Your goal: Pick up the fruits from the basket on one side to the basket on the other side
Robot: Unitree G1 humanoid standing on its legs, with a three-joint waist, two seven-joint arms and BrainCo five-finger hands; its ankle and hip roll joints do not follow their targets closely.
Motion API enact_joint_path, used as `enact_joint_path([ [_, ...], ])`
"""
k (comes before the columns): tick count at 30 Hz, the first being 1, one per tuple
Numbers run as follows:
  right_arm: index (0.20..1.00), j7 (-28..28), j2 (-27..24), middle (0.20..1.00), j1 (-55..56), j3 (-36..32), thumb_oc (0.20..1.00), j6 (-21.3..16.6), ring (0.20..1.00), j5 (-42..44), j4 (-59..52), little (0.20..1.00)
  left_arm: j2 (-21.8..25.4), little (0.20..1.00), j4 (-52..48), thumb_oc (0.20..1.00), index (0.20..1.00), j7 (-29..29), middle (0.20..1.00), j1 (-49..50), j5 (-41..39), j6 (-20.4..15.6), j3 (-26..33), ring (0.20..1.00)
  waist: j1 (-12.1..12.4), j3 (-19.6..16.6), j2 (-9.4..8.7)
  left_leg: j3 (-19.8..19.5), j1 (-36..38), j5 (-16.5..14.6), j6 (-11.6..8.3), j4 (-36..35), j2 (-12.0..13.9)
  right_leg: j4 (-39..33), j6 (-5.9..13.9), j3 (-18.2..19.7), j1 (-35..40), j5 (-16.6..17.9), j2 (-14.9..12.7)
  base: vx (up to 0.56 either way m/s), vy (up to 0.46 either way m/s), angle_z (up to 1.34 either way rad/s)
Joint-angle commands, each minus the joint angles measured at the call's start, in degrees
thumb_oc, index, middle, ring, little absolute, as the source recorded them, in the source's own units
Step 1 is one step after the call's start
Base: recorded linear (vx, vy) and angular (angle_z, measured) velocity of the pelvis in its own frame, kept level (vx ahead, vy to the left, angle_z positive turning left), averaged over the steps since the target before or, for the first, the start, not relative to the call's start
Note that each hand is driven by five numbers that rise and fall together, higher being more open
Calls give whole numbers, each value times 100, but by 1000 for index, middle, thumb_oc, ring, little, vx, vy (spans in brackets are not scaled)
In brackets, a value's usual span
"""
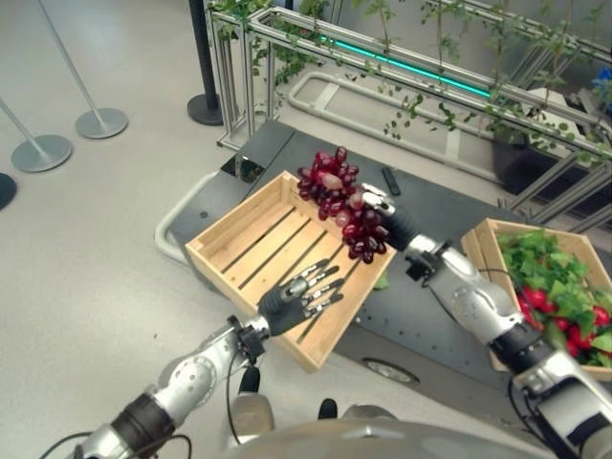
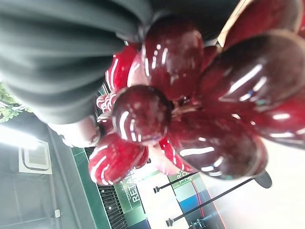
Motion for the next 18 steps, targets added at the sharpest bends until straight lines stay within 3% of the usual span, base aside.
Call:
enact_joint_path([
  [1,200,93,-146,200,-232,-324,200,-447,200,-213,-712,200,-192,1000,-220,1000,1000,-23,1000,-13,-146,-247,355,1000,-112,-69,-150,248,164,-619,160,355,-87,230,540,-144,5,36,-91,0,0,0],
  [18,200,161,-359,200,-6,-369,200,-447,200,-1342,-1172,200,-773,1000,-21,1000,1000,205,1000,-192,165,-599,987,1000,-102,-117,-261,182,199,-594,139,272,-54,238,500,-221,23,-1,-85,-2,-5,4],
])
